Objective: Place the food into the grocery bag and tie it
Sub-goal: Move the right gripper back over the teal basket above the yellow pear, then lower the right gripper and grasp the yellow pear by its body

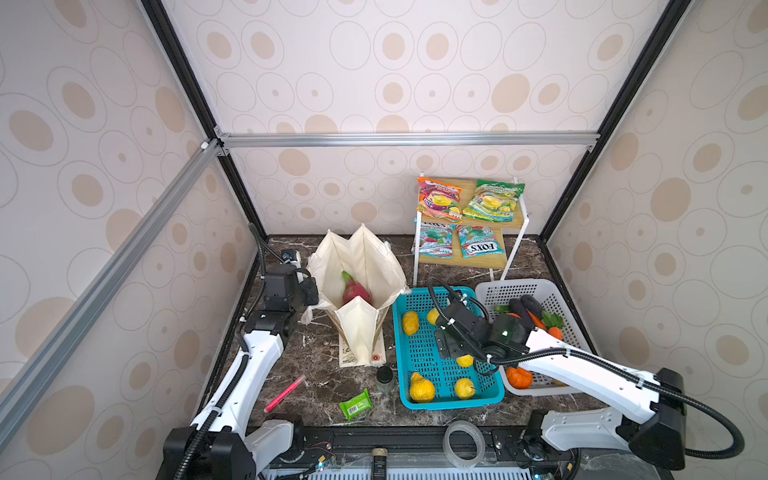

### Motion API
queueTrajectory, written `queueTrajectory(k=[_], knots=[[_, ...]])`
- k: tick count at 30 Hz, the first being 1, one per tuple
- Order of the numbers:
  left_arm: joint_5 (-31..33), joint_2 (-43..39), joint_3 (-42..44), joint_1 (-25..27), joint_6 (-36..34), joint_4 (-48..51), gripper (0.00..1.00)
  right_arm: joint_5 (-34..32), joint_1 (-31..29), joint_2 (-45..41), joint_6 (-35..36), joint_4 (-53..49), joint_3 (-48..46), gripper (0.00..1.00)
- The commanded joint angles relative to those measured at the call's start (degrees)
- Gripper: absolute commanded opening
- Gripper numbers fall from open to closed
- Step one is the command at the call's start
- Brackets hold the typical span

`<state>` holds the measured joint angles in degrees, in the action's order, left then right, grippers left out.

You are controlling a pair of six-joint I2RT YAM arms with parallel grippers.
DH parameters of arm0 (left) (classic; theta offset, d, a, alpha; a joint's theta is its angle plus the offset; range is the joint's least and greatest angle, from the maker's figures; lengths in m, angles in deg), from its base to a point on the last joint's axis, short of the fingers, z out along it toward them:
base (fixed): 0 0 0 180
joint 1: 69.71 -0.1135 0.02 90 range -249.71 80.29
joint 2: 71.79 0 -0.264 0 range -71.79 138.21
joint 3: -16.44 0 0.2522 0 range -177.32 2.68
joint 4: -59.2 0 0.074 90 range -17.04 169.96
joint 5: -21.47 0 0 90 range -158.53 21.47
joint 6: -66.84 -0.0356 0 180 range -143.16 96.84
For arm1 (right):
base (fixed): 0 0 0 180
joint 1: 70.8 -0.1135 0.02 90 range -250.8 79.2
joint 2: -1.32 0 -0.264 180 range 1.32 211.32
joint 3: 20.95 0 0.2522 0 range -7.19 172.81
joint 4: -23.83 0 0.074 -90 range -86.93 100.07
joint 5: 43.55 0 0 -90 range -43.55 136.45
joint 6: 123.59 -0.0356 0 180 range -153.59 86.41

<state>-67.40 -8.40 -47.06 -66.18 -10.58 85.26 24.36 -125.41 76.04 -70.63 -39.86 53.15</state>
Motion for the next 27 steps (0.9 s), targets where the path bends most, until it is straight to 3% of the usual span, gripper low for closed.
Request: queueTrajectory(k=[1, 12, 21, 27], knots=[[-0.6, -1.2, -0.5, -0.2, 0.1, -0.8, 0.0, 8.1, 0.1, 2.3, -3.6, 1.8, -1.0, 0.97], [-1.1, -1.2, -0.6, -0.3, 0.2, -0.7, 0.0, 28.0, 0.1, 5.8, -11.1, 17.6, -8.8, 0.95], [-0.8, -1.6, -0.7, -0.2, -0.3, -0.5, 0.0, 28.1, -0.1, 10.0, -15.7, 18.8, -11.4, 0.94], [-1.0, -1.6, -0.6, -0.2, -0.2, -0.6, 0.0, 29.7, -0.1, 11.1, -17.6, 22.7, -13.8, 0.85]])
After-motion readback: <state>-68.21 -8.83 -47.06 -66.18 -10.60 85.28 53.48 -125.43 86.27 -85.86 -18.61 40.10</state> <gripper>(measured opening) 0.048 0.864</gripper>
